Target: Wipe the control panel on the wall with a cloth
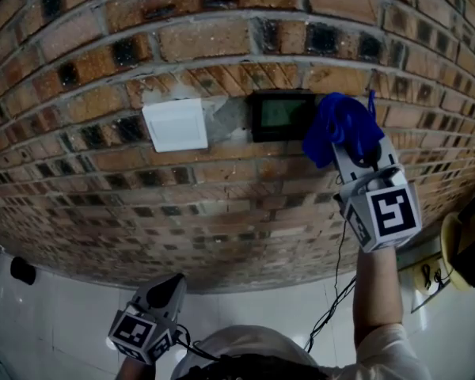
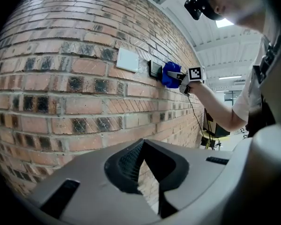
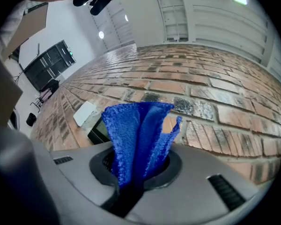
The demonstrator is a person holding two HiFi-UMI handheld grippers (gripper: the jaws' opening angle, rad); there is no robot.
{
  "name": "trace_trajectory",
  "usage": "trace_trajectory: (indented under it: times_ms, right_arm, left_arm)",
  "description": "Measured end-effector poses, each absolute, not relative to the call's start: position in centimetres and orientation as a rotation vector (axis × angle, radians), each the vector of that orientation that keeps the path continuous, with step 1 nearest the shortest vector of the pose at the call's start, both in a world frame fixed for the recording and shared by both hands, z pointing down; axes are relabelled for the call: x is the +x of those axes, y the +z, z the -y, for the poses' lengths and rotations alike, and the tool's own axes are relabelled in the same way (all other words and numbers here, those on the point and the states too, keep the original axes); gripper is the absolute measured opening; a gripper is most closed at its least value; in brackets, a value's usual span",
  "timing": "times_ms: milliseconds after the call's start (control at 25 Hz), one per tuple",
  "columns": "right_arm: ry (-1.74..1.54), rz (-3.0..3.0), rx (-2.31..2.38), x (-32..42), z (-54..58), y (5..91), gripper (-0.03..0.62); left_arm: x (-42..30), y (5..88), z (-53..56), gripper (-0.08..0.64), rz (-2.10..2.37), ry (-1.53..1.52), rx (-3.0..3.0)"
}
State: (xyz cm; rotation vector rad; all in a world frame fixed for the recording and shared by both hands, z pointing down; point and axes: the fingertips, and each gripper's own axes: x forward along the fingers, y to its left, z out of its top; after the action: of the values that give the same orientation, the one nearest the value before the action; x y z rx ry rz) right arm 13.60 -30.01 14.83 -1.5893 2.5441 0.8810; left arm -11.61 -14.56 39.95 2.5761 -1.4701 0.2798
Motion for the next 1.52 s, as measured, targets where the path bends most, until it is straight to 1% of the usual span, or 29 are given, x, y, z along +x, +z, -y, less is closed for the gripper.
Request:
trace_trajectory:
  times_ms: [200,360,440,560,720,880,1040,1520]
  right_arm:
    - [0.856,-2.528,-1.655,16.0,31.2,15.4,0.089]
    - [0.89,-2.523,-1.648,15.3,30.2,14.9,0.089]
    - [0.924,-2.525,-1.598,13.3,28.5,14.3,0.089]
    - [0.955,-2.586,-1.441,8.5,26.4,13.9,0.089]
    - [0.966,-2.703,-1.308,2.7,27.0,15.1,0.089]
    - [0.915,-2.702,-1.28,0.4,28.3,14.8,0.089]
    - [0.901,-2.658,-1.322,2.0,28.0,14.3,0.089]
    - [0.956,-2.501,-1.643,14.2,30.0,14.1,0.089]
  left_arm:
    - [-11.0,40.0,15.0,0.002,1.461,0.277,2.588]
    - [-11.1,40.2,15.0,0.001,1.466,0.279,2.577]
    - [-11.4,40.3,15.0,0.002,1.472,0.279,2.569]
    - [-12.1,40.3,15.0,0.002,1.489,0.273,2.553]
    - [-12.6,40.2,14.8,0.002,1.507,0.269,2.547]
    - [-13.1,40.2,14.4,0.002,1.525,0.263,2.532]
    - [-13.6,40.4,14.2,0.002,1.538,0.266,2.519]
    - [-10.0,40.1,15.5,0.001,1.453,0.353,2.606]
